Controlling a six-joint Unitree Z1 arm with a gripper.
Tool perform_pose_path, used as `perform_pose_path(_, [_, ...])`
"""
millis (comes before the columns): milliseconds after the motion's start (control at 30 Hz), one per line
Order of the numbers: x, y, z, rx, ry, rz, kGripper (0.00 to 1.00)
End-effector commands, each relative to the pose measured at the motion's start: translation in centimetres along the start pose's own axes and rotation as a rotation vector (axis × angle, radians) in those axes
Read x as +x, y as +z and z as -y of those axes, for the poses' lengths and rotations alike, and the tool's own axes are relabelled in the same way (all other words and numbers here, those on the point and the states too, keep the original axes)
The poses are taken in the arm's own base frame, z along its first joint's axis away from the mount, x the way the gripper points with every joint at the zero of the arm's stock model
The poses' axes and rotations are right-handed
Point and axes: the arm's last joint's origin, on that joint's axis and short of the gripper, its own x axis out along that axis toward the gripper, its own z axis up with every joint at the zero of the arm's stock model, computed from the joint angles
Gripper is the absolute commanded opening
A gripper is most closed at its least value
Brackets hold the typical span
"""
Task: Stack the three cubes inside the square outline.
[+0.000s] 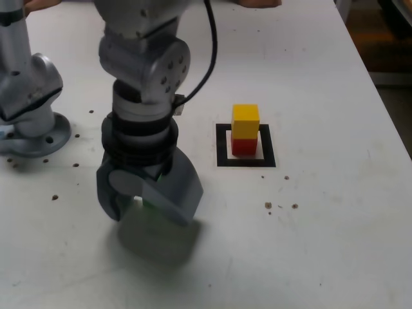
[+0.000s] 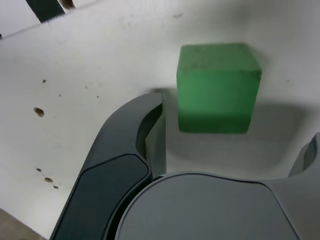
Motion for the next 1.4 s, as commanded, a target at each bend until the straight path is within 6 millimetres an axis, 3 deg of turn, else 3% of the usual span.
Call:
perform_pose_path(0, [0.1,0.2,0.0,-0.016,0.011,-0.008,0.90])
perform_pose_path(467, [0.7,0.0,-0.7,-0.129,0.132,-0.027,0.45])
perform_pose_path(767, [-0.5,0.4,-0.7,-0.148,0.138,0.013,0.18])
perform_pose_path(900, [-3.7,-0.4,-0.9,-0.157,0.151,-0.005,0.15])
perform_pose_path(1067, [-11.9,-1.0,-2.3,-0.148,0.184,0.003,0.15])
perform_pose_path(1167, [-16.5,-0.5,-4.2,-0.138,0.175,0.079,0.15])
perform_pose_path(1267, [-18.6,-0.1,-6.5,-0.160,0.159,0.135,0.15])
perform_pose_path(1367, [-18.9,0.3,-8.8,-0.207,0.153,0.138,0.15])
